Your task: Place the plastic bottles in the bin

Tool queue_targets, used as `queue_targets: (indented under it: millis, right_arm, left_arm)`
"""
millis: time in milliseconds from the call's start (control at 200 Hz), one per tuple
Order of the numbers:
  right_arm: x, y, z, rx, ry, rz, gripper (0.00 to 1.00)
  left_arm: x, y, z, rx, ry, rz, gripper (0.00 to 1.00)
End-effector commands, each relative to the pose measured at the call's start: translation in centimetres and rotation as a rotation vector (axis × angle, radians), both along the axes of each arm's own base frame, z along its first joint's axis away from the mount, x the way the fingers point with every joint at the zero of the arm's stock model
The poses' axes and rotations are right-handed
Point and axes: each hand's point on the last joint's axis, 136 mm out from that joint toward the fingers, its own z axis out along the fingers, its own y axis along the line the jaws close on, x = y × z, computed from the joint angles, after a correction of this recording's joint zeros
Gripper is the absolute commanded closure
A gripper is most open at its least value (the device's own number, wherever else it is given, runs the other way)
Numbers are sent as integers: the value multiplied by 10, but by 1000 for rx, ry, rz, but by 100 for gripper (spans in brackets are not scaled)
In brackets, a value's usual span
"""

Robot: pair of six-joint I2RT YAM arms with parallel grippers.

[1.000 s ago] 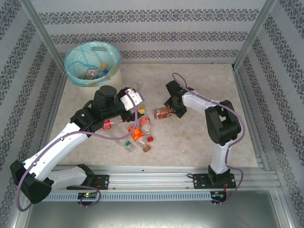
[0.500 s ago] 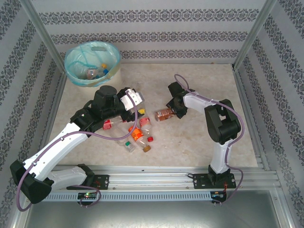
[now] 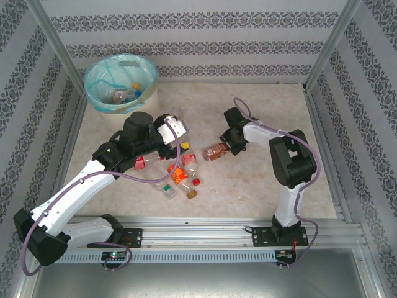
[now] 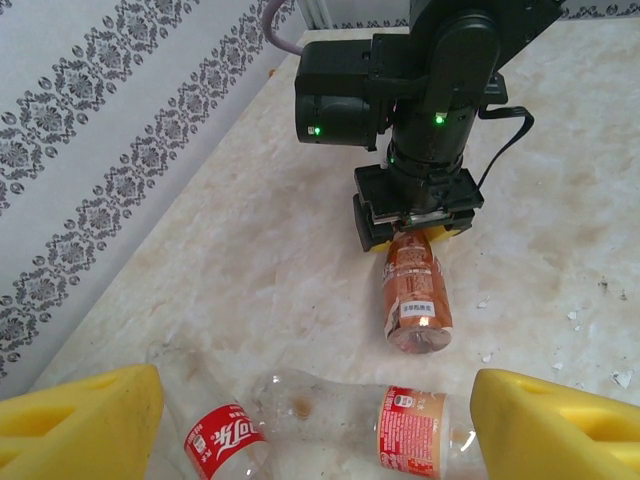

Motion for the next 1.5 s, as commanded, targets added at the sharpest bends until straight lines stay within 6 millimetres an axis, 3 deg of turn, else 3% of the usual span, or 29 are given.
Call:
queue_targets:
  millis: [0, 420, 470, 590, 669, 794, 984, 1209, 1494]
  right_arm:
    - [-7, -2, -30, 18, 47, -20, 47]
    - [-4, -10, -11, 16, -15, -19, 60]
    - [-2, -9, -7, 19, -33, -10, 67]
    - [-2, -9, 0, 27, -57, -3, 69]
    - [-2, -9, 8, 35, -91, 11, 77]
    - [2, -7, 30, 33, -169, 59, 78]
    - [9, -7, 83, -9, -353, 178, 79]
    - [13, 4, 156, -7, -656, 322, 80]
    - [-9, 59, 267, 192, -1124, 689, 79]
  left_arm:
    - [-1, -7, -1, 13, -21, -22, 19]
    - [1, -5, -2, 21, -28, -12, 19]
    - [1, -5, 0, 15, -31, -12, 19]
    - [3, -7, 0, -1, -18, -2, 19]
    - [7, -9, -2, -14, 5, 16, 19]
    - [19, -10, -1, -46, 50, 78, 19]
    - [36, -14, -4, -94, 152, 171, 18]
    - [41, -28, 4, -235, 307, 162, 18]
    - [25, -53, 45, -445, 468, -8, 18]
